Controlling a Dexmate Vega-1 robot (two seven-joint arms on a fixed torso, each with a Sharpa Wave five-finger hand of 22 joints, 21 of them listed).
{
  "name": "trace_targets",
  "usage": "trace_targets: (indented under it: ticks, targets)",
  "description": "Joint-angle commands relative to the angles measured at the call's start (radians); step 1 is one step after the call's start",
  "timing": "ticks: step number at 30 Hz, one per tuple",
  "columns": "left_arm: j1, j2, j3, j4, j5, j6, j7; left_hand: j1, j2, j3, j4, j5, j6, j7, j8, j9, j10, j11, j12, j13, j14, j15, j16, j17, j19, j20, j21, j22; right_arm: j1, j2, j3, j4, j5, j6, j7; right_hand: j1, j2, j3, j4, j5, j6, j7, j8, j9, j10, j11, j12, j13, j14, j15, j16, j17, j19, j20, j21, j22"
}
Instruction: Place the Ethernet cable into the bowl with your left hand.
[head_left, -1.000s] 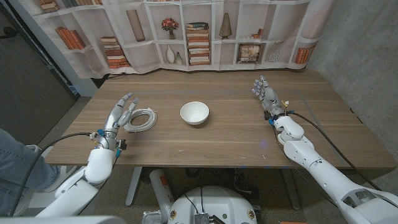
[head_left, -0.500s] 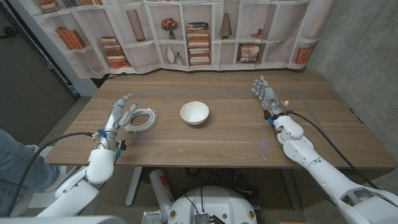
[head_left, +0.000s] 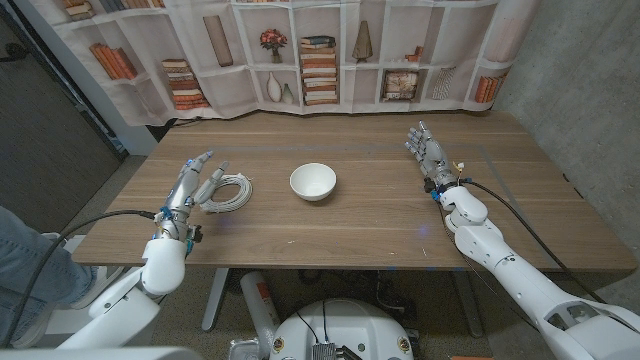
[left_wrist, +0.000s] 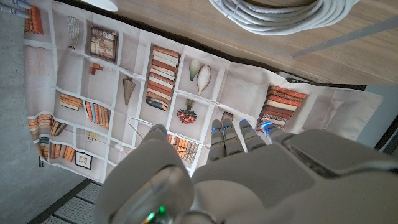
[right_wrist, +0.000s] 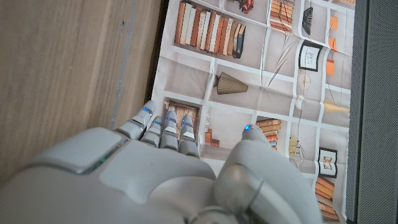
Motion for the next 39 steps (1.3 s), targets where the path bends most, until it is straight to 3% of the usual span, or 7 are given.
trace_targets:
  ticks: [1,23,39]
  targets:
    - [0.017,0.003,0.002,-0.034,0.060,0.077,0.003,0.013,0.002,0.001,-0.006,0.007,0.007,-0.001,0.005,0.006,0.008,0.002,0.007,0.006,0.008,0.000,-0.002,0.001,-0.020,-0.010,-0.001,0.001,-0.004,-0.004,0.002,-0.005,-0.001,0.006,0.004,-0.001,0.008,0.001,-0.003,0.000,0.007,0.001,0.000,0.002,0.007,0.003,-0.004,0.005,0.006,0.000,-0.003,0.001,0.006,-0.026,-0.004,0.003]
    - [0.040,0.005,-0.006,-0.059,0.095,0.135,-0.017,0.027,0.000,0.001,-0.016,0.008,0.008,0.000,0.001,0.006,0.008,0.001,0.002,0.006,0.008,0.000,-0.005,0.001,-0.023,-0.008,-0.003,0.001,-0.019,-0.012,0.001,-0.032,-0.002,-0.004,-0.007,-0.002,0.009,-0.001,-0.005,-0.001,0.007,0.000,0.000,0.002,0.007,0.002,-0.005,0.005,0.007,0.000,-0.003,0.001,0.009,-0.026,-0.012,0.004]
    - [0.047,-0.001,0.003,-0.088,0.159,0.227,-0.018,0.043,-0.004,0.001,-0.027,0.011,0.012,-0.002,-0.001,0.006,0.011,-0.003,-0.002,0.006,0.009,0.000,-0.007,0.001,-0.023,-0.005,-0.004,0.001,-0.032,-0.009,0.004,-0.038,0.005,-0.001,-0.010,-0.002,0.011,-0.002,-0.006,-0.001,0.003,0.001,-0.002,0.002,0.008,0.002,-0.005,0.005,0.009,-0.002,-0.003,0.002,0.012,-0.025,-0.017,0.004]
